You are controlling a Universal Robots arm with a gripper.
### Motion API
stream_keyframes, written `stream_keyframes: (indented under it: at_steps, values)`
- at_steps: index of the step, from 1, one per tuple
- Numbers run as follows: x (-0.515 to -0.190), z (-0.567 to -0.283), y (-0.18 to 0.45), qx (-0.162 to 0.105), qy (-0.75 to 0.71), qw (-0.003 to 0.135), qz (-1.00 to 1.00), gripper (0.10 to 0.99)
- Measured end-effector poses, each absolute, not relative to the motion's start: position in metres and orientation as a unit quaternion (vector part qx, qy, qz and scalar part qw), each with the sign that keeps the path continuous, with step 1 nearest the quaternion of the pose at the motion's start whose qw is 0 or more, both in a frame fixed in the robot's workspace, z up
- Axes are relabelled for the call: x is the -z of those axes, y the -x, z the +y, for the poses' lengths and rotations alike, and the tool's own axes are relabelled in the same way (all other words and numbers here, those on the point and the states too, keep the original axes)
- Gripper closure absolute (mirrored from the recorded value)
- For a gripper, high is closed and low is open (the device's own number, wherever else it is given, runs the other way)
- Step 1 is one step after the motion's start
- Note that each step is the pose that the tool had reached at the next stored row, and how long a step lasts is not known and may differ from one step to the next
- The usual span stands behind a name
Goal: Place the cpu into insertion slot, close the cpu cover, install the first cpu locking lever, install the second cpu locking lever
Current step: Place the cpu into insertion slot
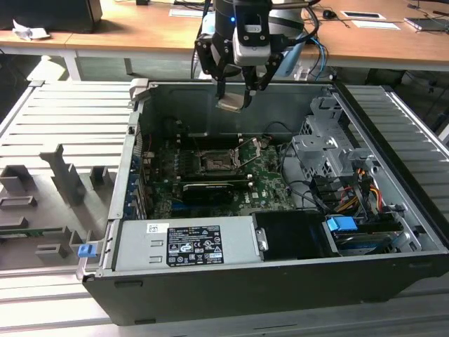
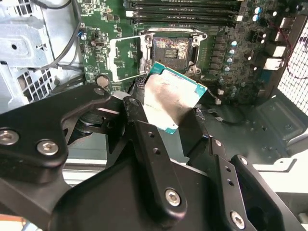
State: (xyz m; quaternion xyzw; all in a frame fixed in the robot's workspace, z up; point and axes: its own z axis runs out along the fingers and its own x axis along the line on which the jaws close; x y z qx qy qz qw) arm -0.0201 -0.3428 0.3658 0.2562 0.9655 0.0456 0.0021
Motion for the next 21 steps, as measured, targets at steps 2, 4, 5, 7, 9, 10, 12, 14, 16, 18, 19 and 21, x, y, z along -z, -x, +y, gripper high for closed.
stream_keyframes:
  at_steps: [2,4,5,7,9,10,12,14,16,18,19,21]
  values:
    - [-0.3655,-0.3429,0.0201,-0.046,-0.274,0.003,0.961,0.557]
    - [-0.3654,-0.3429,0.0201,-0.045,-0.289,0.004,0.956,0.557]
    - [-0.3653,-0.3429,0.0201,-0.045,-0.296,0.004,0.954,0.557]
    - [-0.3652,-0.3429,0.02,-0.045,-0.312,0.005,0.949,0.557]
    - [-0.365,-0.3429,0.0201,-0.045,-0.329,0.006,0.943,0.557]
    - [-0.365,-0.3428,0.0201,-0.045,-0.337,0.006,0.941,0.557]
    - [-0.365,-0.3428,0.02,-0.045,-0.349,0.007,0.936,0.557]
    - [-0.3649,-0.3429,0.0201,-0.045,-0.362,0.007,0.931,0.557]
    - [-0.3643,-0.3428,0.02,-0.045,-0.378,0.008,0.925,0.557]
    - [-0.3638,-0.3428,0.02,-0.045,-0.382,0.008,0.923,0.557]
    - [-0.3631,-0.3428,0.0201,-0.045,-0.385,0.008,0.922,0.557]
    - [-0.3624,-0.3428,0.0201,-0.045,-0.392,0.009,0.919,0.557]
